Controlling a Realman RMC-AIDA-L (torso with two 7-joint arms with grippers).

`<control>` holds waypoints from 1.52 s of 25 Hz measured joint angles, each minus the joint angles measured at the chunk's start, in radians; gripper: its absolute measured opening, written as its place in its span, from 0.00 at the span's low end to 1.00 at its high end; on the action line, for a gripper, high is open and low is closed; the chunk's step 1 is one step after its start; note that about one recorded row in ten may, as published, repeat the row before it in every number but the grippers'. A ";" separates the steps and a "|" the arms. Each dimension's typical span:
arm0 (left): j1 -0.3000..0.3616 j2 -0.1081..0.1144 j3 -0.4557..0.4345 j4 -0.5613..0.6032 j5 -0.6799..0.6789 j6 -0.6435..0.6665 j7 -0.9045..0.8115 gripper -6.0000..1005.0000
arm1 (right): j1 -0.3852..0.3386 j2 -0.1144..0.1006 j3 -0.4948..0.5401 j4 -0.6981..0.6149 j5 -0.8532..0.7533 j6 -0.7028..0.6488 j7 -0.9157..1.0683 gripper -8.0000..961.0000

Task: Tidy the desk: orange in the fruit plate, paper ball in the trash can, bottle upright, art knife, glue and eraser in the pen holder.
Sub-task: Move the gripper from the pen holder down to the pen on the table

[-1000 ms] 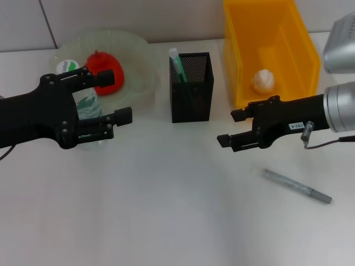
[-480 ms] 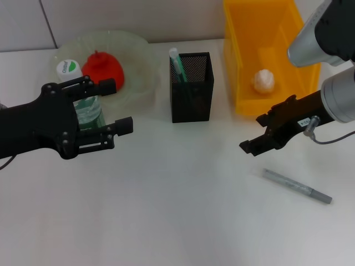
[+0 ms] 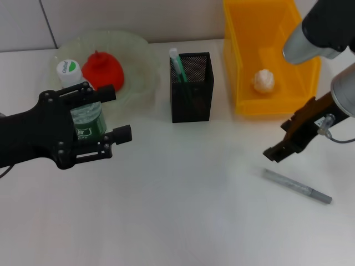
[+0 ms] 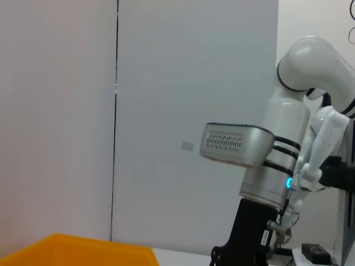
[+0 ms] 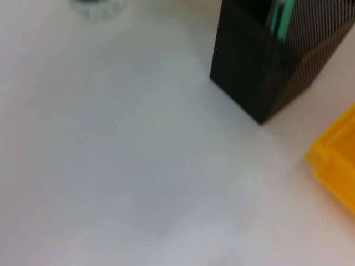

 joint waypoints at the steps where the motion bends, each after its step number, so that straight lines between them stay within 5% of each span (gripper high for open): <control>1: 0.002 0.000 0.001 -0.001 -0.005 0.002 0.001 0.78 | 0.006 0.000 -0.003 0.008 -0.014 -0.008 0.003 0.79; 38: 0.006 0.001 0.009 -0.062 -0.049 0.029 0.089 0.78 | 0.184 -0.002 -0.019 0.356 -0.150 0.016 0.009 0.78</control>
